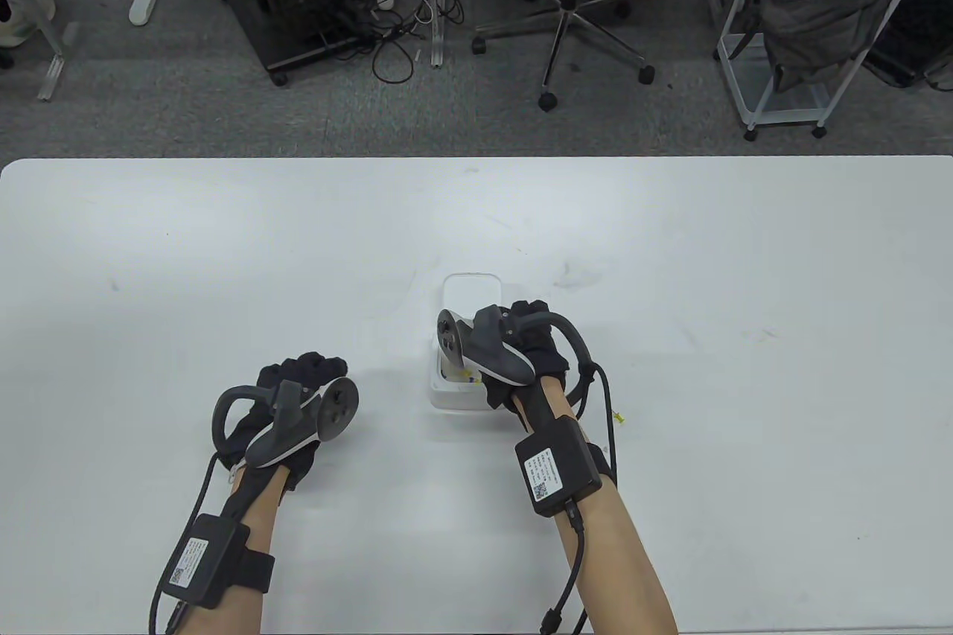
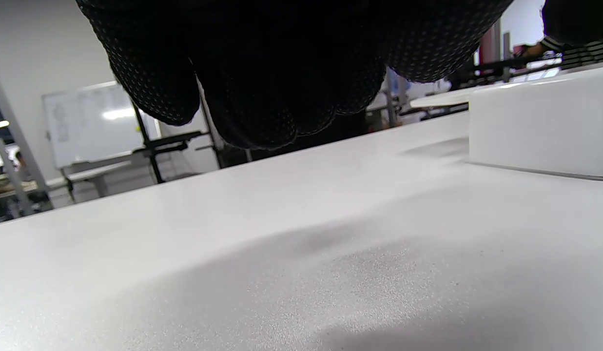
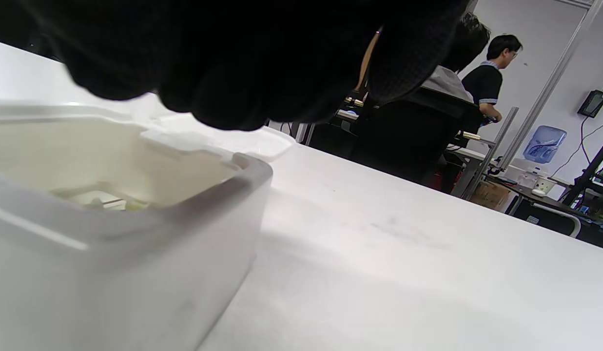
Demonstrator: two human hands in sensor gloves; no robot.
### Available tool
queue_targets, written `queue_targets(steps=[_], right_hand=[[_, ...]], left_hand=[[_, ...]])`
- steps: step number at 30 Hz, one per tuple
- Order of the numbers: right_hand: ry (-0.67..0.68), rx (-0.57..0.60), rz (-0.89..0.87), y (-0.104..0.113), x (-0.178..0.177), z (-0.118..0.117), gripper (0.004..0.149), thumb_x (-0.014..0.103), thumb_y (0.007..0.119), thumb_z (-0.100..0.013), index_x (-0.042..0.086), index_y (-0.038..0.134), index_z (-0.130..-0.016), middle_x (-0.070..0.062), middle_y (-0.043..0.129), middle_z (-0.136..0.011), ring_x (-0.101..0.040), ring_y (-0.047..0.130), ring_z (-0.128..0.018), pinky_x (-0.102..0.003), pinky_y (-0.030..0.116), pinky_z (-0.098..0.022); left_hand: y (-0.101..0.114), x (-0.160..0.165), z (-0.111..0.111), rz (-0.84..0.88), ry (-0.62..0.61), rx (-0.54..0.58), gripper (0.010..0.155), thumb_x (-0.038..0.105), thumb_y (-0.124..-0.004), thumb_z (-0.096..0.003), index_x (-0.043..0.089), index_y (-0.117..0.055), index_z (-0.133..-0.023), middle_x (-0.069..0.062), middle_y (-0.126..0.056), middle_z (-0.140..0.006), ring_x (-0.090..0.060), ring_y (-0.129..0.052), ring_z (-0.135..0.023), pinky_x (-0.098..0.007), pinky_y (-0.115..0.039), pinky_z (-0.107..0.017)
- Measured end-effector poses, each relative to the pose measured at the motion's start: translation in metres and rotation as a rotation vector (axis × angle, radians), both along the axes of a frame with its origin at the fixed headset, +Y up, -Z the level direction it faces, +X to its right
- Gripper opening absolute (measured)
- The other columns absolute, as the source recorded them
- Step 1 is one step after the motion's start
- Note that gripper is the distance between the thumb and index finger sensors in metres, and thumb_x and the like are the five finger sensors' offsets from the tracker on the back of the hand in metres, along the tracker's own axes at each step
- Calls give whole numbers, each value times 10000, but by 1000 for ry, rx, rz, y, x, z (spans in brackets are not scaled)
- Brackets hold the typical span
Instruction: Press to open box and store push pins
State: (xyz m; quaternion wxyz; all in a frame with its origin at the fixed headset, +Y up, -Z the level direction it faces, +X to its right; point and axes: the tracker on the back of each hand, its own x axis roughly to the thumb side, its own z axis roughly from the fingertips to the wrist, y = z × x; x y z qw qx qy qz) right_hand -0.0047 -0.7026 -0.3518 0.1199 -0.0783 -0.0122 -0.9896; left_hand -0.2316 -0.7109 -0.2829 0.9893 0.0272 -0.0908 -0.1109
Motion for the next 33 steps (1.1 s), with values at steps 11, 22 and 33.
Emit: queue_targets(steps=[11,22,33], right_hand=[[-55,4,17,12,29,11,470,500,763,-355,359,737,-803,113,914,-791,-216,900,-766,-561,666,-740],[-180,-22,18,0,96,34,472,501,765,-353,364,739,-803,115,915,-798,-218,901,-771,-560,667,-740],[-297,-65,10,-26,150,58,472,497,772,-352,360,747,-803,108,922,-796,-220,906,-763,-559,670,-738]], left_hand=[[-1,0,0,0,-3,1,494,502,-683,-520,332,-735,-981,59,-850,-989,-176,-977,-784,-481,-794,-726],[-2,-1,1,6,4,1,493,501,-683,-520,329,-737,-979,57,-851,-987,-177,-978,-782,-481,-794,-724],[-2,1,3,8,-8,6,495,501,-682,-520,329,-734,-980,56,-851,-986,-177,-980,-779,-481,-796,-722]])
